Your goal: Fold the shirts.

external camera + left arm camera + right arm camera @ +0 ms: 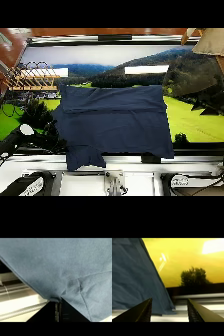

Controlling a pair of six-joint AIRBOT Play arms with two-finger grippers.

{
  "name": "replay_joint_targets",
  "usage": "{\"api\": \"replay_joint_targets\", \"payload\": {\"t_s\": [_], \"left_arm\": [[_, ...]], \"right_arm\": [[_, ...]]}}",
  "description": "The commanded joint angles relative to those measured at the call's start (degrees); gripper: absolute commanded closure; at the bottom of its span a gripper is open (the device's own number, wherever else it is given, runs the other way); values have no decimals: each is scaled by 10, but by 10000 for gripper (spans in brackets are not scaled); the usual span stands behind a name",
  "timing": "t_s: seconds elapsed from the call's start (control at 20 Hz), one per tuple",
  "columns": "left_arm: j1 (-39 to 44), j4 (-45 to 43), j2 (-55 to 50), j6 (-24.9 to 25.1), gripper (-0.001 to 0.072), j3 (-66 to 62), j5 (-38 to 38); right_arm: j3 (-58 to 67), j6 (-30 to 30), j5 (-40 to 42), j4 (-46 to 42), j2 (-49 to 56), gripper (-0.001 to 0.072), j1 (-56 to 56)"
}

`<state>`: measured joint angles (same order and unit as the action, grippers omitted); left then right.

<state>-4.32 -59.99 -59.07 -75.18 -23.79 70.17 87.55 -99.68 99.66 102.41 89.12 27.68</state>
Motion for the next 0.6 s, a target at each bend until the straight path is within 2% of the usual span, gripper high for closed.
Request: {"api": "replay_joint_targets", "payload": {"t_s": [0.0,0.15,0.3,0.4,0.45,0.55], "left_arm": [[0,1,1,11,668,0,5],[0,0,1,17,668,0,12],[0,0,1,17,667,-2,13],[0,0,1,17,668,-7,12],[0,0,1,22,668,-9,12],[0,0,1,32,668,-13,14]], "right_arm": [[-93,-18,27,-8,-5,161,-1],[-216,-57,1,-9,-21,160,-1],[-303,-130,-45,10,-42,159,0],[-333,-138,-77,-6,-52,159,0],[-342,-138,-82,-21,-52,81,0],[-363,-141,-82,-31,-52,68,0]]}}
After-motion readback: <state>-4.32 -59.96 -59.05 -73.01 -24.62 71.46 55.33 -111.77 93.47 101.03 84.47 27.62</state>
